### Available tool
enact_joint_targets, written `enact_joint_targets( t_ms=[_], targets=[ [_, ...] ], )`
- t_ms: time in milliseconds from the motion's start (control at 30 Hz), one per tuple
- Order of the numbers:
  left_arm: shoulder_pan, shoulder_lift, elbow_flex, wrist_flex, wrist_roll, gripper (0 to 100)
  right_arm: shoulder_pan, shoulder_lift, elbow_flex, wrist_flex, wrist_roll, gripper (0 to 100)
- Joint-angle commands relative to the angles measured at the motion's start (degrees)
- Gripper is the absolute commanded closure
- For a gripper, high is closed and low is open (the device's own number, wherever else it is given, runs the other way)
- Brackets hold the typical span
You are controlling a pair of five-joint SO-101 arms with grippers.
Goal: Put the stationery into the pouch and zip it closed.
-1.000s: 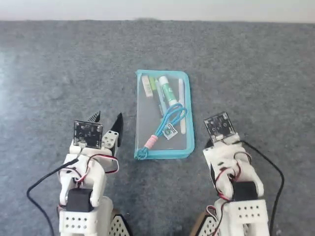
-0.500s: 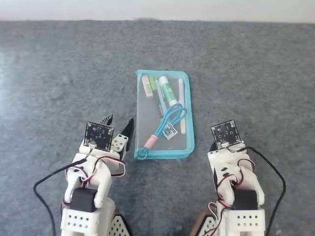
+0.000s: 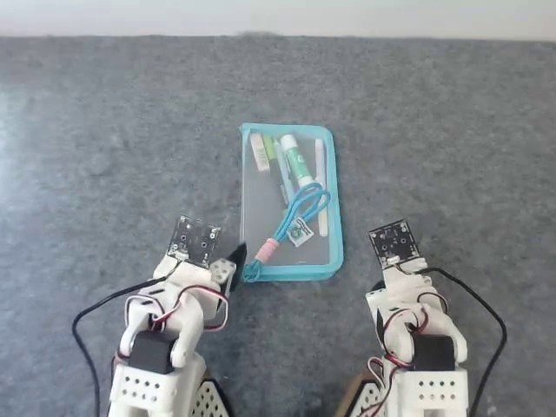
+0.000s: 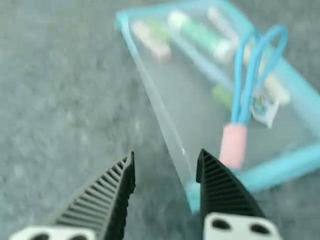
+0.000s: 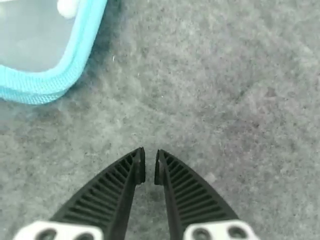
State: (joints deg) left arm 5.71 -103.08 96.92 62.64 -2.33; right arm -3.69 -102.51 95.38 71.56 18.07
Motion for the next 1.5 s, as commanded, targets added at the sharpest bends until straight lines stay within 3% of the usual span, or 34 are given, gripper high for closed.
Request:
enact_joint_targets(
  t_ms=[0,1467],
  targets=[
    [0.6,-1.0,-0.6,10.0,0.7,81,0.4,-0.2,1.1,0.3,-0.6,95.7],
    [0.6,-1.1,-0.6,9.0,0.9,81,0.2,-0.2,1.1,0.3,-0.6,95.7]
  ],
)
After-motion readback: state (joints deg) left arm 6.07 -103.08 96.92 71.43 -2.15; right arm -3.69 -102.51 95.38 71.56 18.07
